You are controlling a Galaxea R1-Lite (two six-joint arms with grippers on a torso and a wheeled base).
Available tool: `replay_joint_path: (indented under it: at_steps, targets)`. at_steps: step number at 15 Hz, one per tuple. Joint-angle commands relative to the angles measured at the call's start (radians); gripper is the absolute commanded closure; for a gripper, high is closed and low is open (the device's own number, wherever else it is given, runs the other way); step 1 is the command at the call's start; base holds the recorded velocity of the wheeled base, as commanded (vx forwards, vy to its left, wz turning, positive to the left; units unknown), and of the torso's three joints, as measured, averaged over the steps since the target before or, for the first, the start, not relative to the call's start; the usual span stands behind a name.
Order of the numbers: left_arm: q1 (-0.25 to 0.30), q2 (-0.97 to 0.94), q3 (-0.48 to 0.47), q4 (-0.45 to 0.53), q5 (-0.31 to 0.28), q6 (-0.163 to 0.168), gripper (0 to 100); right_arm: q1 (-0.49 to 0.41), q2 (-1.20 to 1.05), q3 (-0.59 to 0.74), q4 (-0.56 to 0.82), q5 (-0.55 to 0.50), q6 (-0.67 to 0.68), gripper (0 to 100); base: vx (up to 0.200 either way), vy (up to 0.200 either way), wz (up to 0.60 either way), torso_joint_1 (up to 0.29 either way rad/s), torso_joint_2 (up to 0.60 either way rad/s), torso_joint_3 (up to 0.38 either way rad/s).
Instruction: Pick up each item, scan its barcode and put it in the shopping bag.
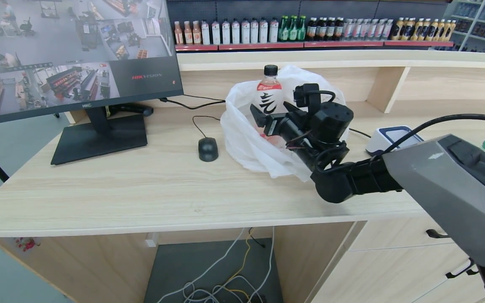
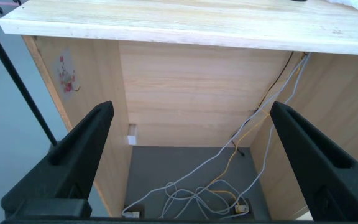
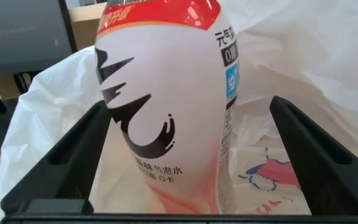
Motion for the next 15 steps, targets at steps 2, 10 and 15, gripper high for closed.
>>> replay_joint_path:
  at_steps: [2, 10, 15]
  targets:
    - [0.000, 0.000, 0.000, 0.000, 0.000, 0.000, 0, 0.021, -0.132, 0.203, -0.076, 0.002, 0.000, 0, 0.000, 0.000, 0.00, 0.000, 0.00, 0.000]
    - [0.000, 0.000, 0.000, 0.000, 0.000, 0.000, 0, 0.119, -0.394, 0.743, -0.400, -0.001, -0.054, 0, 0.000, 0.000, 0.00, 0.000, 0.00, 0.000]
    - [0.000, 0.000, 0.000, 0.000, 0.000, 0.000, 0, 0.184, -0.529, 0.973, -0.485, -0.004, -0.053, 0, 0.000, 0.000, 0.00, 0.000, 0.00, 0.000]
